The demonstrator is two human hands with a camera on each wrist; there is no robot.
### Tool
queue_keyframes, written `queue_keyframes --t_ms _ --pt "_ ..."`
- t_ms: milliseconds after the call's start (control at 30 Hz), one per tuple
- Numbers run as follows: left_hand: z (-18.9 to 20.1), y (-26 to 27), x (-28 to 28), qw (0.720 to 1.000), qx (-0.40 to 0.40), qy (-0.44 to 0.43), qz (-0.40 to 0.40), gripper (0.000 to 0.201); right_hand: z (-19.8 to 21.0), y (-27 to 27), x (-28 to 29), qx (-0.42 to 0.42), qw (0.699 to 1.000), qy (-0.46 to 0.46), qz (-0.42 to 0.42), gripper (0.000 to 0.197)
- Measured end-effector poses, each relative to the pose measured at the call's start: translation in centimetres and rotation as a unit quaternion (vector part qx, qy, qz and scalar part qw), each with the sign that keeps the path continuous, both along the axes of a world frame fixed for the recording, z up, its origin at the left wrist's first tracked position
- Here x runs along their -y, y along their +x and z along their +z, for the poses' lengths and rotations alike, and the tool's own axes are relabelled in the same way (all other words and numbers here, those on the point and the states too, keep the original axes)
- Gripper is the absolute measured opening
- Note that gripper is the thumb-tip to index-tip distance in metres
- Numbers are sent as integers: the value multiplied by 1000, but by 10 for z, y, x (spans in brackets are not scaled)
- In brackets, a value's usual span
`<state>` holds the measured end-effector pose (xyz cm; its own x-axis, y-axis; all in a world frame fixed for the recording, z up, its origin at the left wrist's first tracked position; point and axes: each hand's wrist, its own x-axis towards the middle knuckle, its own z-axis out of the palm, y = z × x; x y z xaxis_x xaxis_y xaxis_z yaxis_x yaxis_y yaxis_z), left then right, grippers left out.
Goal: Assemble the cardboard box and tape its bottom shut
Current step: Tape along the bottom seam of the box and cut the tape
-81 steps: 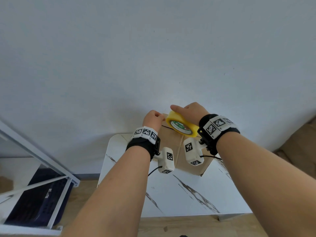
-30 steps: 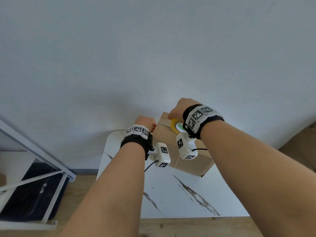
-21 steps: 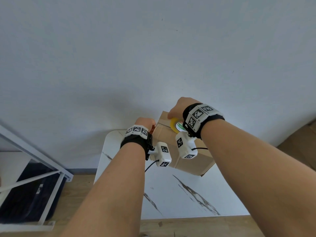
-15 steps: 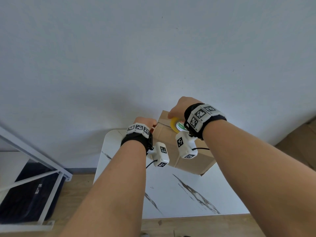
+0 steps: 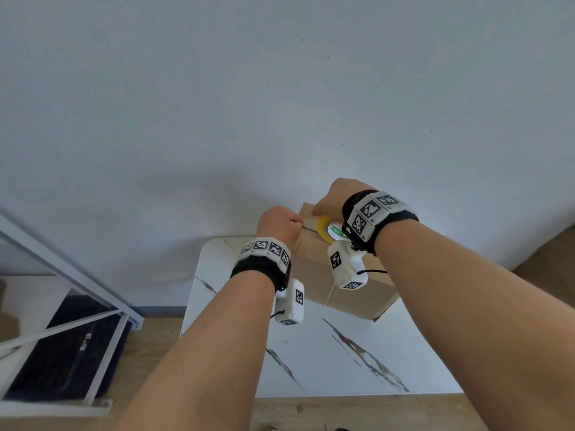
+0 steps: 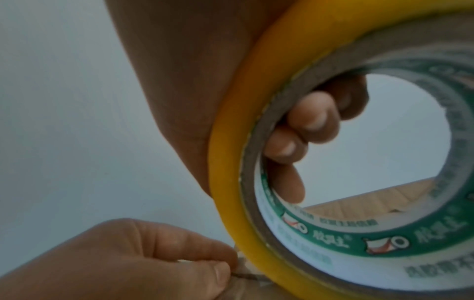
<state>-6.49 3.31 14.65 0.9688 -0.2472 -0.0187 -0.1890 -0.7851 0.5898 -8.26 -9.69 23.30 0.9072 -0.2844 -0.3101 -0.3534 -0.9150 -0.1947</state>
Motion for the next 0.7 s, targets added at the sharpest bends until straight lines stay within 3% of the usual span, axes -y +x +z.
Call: queue_keyframes --t_ms 100,233,333,500,700 --pt "-7 -4 1 996 58 65 -35 32 2 -2 2 8 1000 21 2 33" --pt "-13 -15 3 977 111 165 -71 38 5 -10 11 13 993 114 -23 40" --pt "-12 -26 7 965 132 219 -61 41 2 -25 24 38 984 170 -37 51" --pt "-14 -43 15 948 141 282 -33 45 -3 -46 51 106 959 256 -55 47" --pt "-12 -56 25 929 121 350 -27 51 0 -58 57 119 975 184 -40 50"
